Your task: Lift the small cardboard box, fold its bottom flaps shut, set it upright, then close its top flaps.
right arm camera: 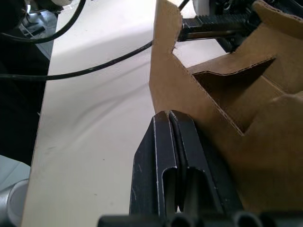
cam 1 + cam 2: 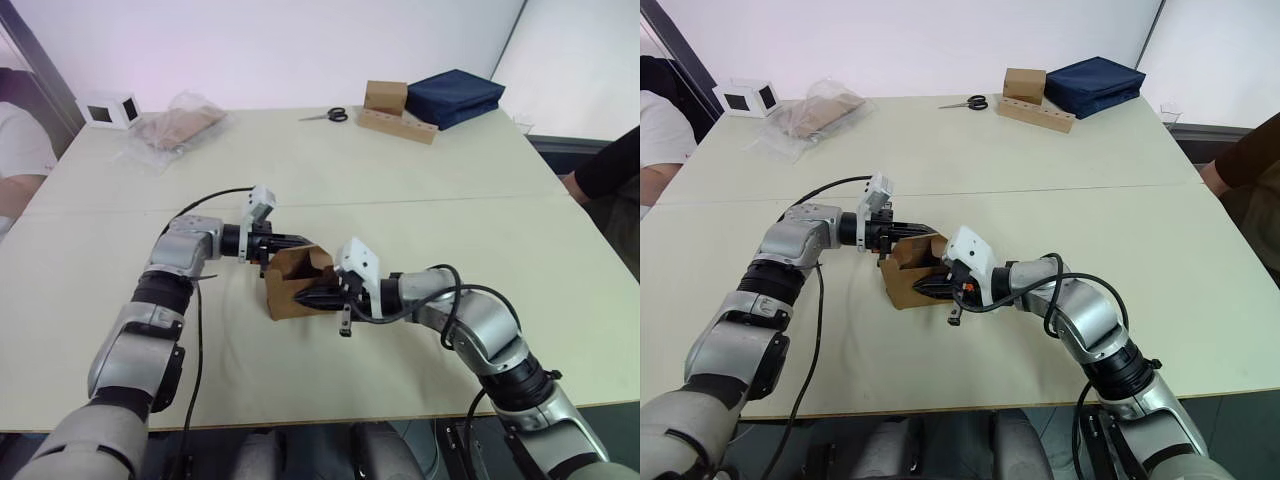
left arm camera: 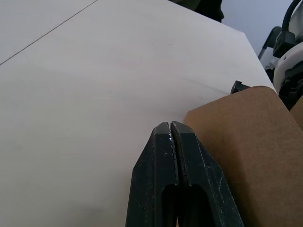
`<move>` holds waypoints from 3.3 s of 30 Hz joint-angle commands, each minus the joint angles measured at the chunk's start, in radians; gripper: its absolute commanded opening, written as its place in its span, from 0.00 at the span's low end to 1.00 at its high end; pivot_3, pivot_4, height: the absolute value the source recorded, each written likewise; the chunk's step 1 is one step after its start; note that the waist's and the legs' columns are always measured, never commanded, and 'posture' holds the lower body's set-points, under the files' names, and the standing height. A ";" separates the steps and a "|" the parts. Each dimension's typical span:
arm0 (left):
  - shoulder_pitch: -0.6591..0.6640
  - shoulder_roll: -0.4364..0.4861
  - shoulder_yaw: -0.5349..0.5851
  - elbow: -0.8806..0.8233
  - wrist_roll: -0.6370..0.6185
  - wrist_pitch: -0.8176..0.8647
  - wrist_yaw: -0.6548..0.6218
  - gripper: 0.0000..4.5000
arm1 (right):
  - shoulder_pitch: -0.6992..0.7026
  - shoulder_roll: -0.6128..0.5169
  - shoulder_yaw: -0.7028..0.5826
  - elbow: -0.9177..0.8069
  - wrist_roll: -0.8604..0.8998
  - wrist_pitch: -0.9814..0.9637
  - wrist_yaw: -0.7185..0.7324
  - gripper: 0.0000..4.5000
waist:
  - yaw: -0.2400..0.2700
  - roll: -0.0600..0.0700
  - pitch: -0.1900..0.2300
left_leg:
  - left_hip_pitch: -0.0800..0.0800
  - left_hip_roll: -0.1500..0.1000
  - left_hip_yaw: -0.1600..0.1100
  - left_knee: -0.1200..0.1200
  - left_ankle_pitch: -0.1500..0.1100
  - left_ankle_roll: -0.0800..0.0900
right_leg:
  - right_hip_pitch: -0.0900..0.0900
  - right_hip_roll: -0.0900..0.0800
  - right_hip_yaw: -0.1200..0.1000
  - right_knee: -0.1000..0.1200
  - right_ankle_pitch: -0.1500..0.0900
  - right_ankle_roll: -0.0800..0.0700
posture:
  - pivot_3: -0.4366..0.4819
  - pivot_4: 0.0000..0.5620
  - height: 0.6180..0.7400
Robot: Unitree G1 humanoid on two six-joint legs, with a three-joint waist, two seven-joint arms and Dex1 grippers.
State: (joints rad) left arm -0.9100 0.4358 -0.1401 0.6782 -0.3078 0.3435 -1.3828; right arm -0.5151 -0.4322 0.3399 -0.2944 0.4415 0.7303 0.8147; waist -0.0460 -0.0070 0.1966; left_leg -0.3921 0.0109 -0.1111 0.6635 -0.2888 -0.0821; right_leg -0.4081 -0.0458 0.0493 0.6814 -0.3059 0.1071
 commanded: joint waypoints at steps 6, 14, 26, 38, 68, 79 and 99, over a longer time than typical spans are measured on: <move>0.024 -0.010 0.001 -0.080 0.003 0.005 -0.017 0.00 | -0.062 0.074 -0.070 0.028 0.030 0.033 -0.045 0.00 | 0.000 0.000 0.000 | 0.000 0.000 0.000 0.000 0.000 0.000 | 0.000 0.000 0.000 0.000 0.000 0.000 | 0.48 0.27 1.00; 0.035 -0.014 -0.005 -0.096 0.011 0.010 -0.019 0.00 | -0.089 0.054 -0.117 -0.003 0.073 0.086 -0.041 0.00 | 0.001 0.000 0.000 | 0.000 0.000 0.000 0.000 0.000 0.000 | 0.000 0.000 0.000 0.000 0.000 0.000 | 0.48 0.27 1.00; 0.038 0.021 0.012 -0.070 0.028 0.004 -0.032 0.00 | -0.025 0.012 -0.007 0.034 -0.034 0.001 0.002 0.00 | 0.000 0.000 0.000 | 0.000 0.000 0.000 0.000 0.000 0.000 | 0.000 0.000 0.000 0.000 0.000 0.000 | 0.48 0.27 1.00; 0.079 0.072 0.045 -0.117 0.006 0.030 -0.037 0.00 | -0.001 0.027 -0.017 0.055 -0.072 -0.079 0.018 0.00 | 0.001 0.000 0.000 | 0.000 0.000 0.000 0.000 0.000 0.000 | 0.000 0.000 0.000 0.000 0.000 0.000 | 0.48 0.27 1.00; 0.529 0.259 0.237 -0.929 -0.354 0.435 0.211 0.00 | -0.012 0.012 -0.088 0.043 -0.051 -0.044 0.023 0.00 | 0.002 0.000 0.000 | 0.001 0.001 0.000 -0.001 0.000 0.000 | 0.000 0.000 0.000 0.000 0.000 0.000 | 0.48 0.27 1.00; 0.374 0.283 0.289 -0.761 -0.384 0.429 0.231 0.00 | -0.002 0.009 -0.083 0.003 -0.046 -0.017 0.030 0.00 | 0.001 0.000 0.000 | 0.001 0.001 0.000 -0.001 0.000 0.000 | 0.000 0.000 0.000 0.000 0.000 0.000 | 0.48 0.27 1.00; 0.557 0.232 0.127 -0.891 -0.348 0.384 0.252 0.00 | 0.001 -0.022 -0.115 -0.014 -0.029 0.002 0.029 0.00 | 0.004 0.000 0.000 | 0.001 0.001 0.000 -0.002 0.000 0.000 | 0.001 0.000 0.001 -0.001 0.000 0.000 | 0.48 0.27 1.00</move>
State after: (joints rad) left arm -0.3557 0.6804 -0.0032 -0.2142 -0.6757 0.7622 -1.1451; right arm -0.5070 -0.4500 0.2471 -0.2699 0.3967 0.7335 0.8416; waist -0.0419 -0.0068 0.1967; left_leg -0.3912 0.0115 -0.1108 0.6618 -0.2888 -0.0821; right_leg -0.4074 -0.0463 0.0499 0.6806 -0.3059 0.1069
